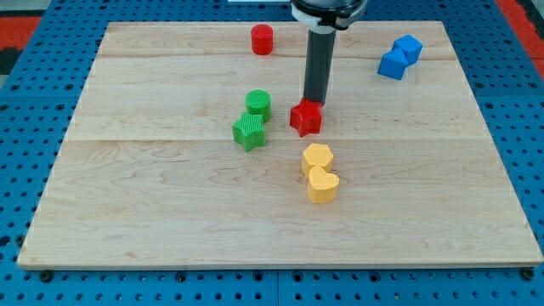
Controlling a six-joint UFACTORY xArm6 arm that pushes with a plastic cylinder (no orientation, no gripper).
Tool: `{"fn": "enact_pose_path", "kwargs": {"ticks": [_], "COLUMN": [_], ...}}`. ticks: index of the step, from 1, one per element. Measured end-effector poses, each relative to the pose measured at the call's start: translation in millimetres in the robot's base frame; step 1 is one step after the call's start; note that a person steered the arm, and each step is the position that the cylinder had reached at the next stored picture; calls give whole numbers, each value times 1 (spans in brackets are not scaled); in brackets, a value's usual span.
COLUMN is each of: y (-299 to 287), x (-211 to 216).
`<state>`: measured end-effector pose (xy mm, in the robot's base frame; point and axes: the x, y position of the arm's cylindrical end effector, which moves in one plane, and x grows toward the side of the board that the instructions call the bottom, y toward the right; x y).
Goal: Push the yellow heart to the left of the yellow hexagon
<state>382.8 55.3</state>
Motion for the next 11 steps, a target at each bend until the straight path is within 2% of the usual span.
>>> {"fn": "enact_pose_path", "kwargs": {"ticks": [1, 2, 3, 5, 6, 7, 8, 9, 11], "y": [19, 67, 111, -24, -73, -69, -36, -12, -51], "x": [-8, 45, 141, 179, 144, 160, 172, 157, 107]}}
